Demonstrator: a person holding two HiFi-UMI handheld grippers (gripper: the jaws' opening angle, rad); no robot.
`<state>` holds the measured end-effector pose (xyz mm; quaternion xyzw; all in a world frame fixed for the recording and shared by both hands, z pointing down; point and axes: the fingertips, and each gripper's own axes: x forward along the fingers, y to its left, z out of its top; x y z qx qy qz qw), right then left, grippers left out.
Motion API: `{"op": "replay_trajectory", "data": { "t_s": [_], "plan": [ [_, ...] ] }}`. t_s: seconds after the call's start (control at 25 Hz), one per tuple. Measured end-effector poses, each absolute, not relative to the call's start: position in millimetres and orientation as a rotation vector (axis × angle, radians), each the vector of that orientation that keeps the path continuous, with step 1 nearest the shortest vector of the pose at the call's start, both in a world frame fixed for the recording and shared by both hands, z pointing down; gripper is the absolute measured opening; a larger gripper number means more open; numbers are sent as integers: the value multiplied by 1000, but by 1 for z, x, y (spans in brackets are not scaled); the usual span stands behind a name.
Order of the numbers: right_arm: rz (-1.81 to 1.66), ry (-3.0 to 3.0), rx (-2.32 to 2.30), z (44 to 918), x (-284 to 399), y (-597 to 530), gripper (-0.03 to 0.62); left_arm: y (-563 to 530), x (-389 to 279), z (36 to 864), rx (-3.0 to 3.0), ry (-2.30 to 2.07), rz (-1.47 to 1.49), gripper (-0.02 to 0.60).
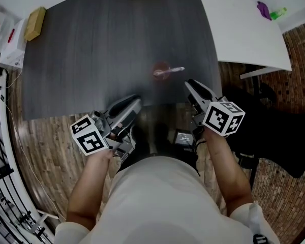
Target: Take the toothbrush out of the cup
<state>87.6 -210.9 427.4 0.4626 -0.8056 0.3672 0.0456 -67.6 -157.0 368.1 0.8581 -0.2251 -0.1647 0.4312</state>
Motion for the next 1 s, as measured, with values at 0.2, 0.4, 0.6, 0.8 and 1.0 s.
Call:
{"op": "replay_trajectory", "data": {
  "t_s": [0.2, 0.4, 0.6, 0.8, 1.0],
  "plan": [
    [1112, -2431, 1408, 442, 88, -219, 101, -159, -65, 379, 2122, -569, -392, 51],
    [1114, -2403, 1400, 457, 85, -229, 101, -165, -66, 387, 2109, -574, -385, 51],
    [1113, -2381, 1395, 468, 83, -235, 101, -168, -65, 393, 2104, -577, -376, 51],
    [1109, -2366, 1391, 475, 83, -238, 101, -172, -63, 399, 2102, -577, -369, 51],
    [1105, -2352, 1389, 480, 82, -242, 101, -175, -65, 405, 2093, -580, -358, 51]
  ]
}}
